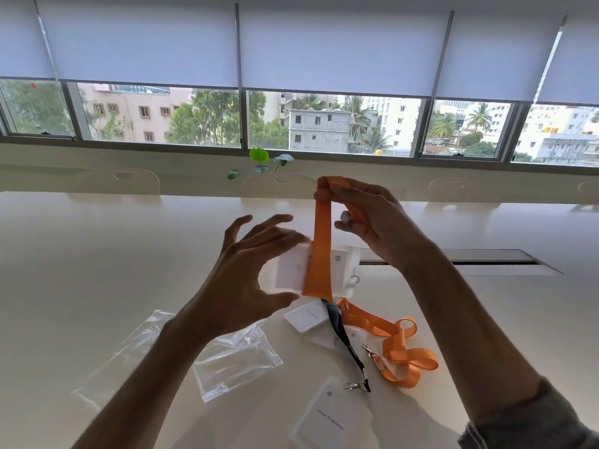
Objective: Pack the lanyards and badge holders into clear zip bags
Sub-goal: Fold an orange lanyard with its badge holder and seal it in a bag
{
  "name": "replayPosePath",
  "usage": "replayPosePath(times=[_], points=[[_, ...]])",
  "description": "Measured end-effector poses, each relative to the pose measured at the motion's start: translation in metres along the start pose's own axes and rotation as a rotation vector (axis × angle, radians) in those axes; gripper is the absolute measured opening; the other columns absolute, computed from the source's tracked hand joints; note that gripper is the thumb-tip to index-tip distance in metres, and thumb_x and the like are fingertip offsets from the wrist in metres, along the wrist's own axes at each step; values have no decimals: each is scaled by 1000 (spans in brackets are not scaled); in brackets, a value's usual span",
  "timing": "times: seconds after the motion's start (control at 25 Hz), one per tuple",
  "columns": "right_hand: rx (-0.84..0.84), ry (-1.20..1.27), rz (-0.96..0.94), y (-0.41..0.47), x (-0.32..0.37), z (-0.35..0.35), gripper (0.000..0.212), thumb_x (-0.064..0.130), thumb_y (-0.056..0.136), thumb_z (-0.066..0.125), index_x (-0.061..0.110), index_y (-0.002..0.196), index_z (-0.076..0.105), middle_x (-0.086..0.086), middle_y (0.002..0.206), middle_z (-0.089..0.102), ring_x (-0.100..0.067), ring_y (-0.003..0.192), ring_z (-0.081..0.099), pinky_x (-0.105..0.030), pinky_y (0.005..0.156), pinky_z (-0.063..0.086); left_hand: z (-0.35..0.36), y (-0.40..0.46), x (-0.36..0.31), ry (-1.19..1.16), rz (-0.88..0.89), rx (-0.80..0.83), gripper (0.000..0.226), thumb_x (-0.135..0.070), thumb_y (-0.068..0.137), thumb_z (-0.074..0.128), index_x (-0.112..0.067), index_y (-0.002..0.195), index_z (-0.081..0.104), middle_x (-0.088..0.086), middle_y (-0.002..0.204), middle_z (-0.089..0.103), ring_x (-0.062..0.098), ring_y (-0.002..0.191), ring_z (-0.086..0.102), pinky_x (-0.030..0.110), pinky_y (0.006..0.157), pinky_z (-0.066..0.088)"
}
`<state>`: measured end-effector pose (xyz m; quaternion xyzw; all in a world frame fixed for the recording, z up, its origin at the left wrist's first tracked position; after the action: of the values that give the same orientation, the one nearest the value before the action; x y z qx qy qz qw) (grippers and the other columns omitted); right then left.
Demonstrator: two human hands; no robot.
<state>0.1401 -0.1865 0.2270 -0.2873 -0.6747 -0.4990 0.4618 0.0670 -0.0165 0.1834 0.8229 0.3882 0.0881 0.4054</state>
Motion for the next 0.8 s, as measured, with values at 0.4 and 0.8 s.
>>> replayPosePath(times=[0.4, 0.8], points=[[88, 443, 299, -36, -85, 30, 22, 7, 90, 43, 7, 100, 62, -10, 97, 70, -23, 91, 69, -31, 75, 60, -27, -1, 4, -105, -173, -161, 77, -49, 56, 83, -19, 123, 63, -3, 135, 57, 12, 129, 50, 48, 116, 21], [7, -446, 87, -113, -108, 30, 9, 35, 85, 71, 29, 89, 76, 17, 86, 71, -5, 82, 65, -22, 74, 51, 29, -36, 19, 314, -235, 73, 78, -62, 61, 80, -11, 117, 67, 6, 116, 70, 22, 109, 65, 48, 109, 23]])
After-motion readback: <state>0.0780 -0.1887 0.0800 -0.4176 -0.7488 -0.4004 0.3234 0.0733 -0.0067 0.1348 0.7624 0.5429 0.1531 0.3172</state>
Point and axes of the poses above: each hand's wrist, its own y-axis towards the middle knuckle, its own z-axis out of the palm, x = y × z, the point moved 6 cm from there along y, towards the middle knuckle
